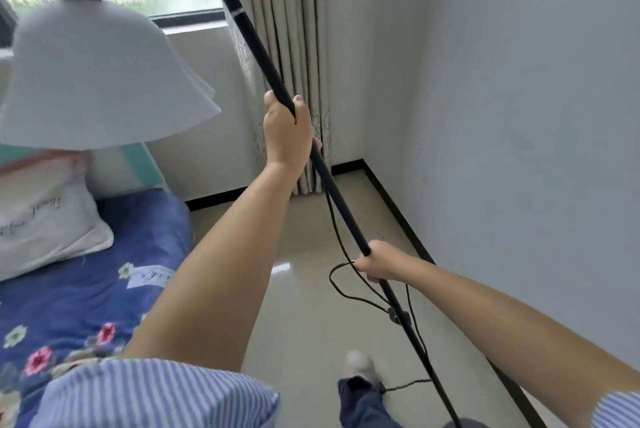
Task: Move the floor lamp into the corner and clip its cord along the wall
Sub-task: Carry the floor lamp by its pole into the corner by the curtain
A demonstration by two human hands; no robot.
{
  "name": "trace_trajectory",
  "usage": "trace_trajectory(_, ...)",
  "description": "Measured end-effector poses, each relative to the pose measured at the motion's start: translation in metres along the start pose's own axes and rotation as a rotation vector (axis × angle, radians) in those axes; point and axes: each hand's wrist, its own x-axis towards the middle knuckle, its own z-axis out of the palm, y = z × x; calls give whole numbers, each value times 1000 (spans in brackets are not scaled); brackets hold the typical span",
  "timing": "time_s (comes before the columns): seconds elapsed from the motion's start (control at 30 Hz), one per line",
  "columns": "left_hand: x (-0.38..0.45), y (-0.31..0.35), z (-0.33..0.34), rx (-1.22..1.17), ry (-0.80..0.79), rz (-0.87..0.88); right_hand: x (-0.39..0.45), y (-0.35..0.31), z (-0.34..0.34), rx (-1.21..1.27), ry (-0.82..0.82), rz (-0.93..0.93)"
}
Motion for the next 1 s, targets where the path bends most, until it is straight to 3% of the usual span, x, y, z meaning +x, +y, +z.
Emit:
trace_trajectory(0.6,354,-125,116,102,11,50,358,-88,-168,41,57,-26)
trace_trajectory(1.0,582,-188,168,73,-142,73,558,-169,-277,29,61,17)
